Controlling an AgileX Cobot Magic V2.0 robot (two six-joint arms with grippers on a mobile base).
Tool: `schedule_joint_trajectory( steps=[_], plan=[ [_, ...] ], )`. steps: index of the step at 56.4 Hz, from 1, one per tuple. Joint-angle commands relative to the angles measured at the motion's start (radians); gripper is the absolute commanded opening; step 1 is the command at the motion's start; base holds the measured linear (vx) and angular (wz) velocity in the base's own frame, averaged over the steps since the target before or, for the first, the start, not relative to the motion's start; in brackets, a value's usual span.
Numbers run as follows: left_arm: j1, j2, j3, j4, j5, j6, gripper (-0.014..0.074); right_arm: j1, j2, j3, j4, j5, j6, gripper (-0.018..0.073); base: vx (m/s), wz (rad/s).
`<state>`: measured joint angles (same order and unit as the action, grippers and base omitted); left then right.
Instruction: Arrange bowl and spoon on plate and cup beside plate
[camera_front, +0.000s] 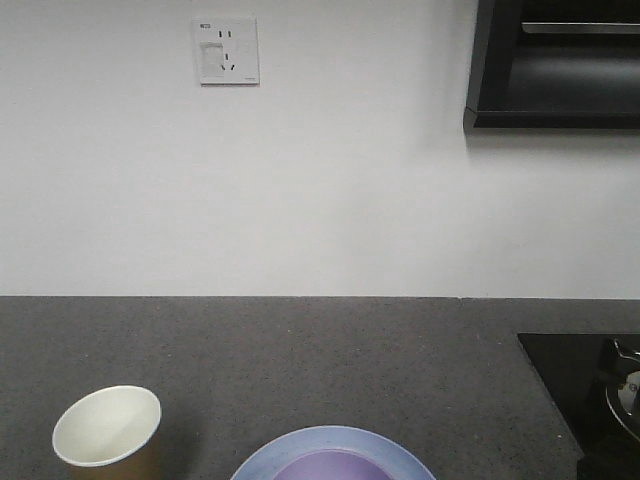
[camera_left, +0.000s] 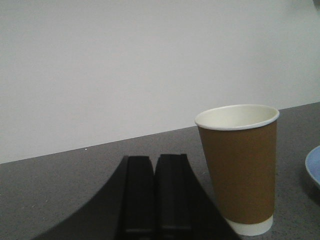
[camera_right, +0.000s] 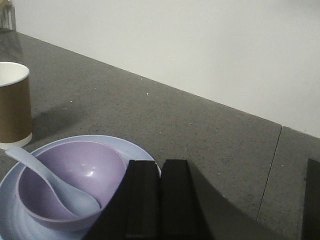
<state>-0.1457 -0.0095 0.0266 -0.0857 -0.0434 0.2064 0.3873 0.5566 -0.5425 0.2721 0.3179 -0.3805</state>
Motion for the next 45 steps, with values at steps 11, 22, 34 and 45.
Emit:
schedule_joint_trajectory(
  steps=[11,22,34,45],
  plan=[
    [-0.001,-0.018,-0.027,-0.004,-0.07,-0.009,-0.0006,-0.004,0.002,-0.027,0.004,-0.077,-0.007,-0.0008,0.0,0.0],
    [-0.001,-0.018,-0.027,-0.004,-0.07,-0.009,-0.0006,-0.004,0.004,-0.027,-0.09,-0.07,0.221,-0.0008,0.0,0.0],
    [-0.001,-0.018,-0.027,-0.004,-0.07,-0.009,-0.0006,-0.033,-0.026,0.124,-0.354,-0.25,0.552,-0.0008,0.0,0.0],
    [-0.001,-0.018,-0.027,-0.004,-0.07,-0.009,-0.0006,-0.136,-0.228,0.415,-0.348,-0.445,0.603,-0.0008,0.0,0.0]
  ],
)
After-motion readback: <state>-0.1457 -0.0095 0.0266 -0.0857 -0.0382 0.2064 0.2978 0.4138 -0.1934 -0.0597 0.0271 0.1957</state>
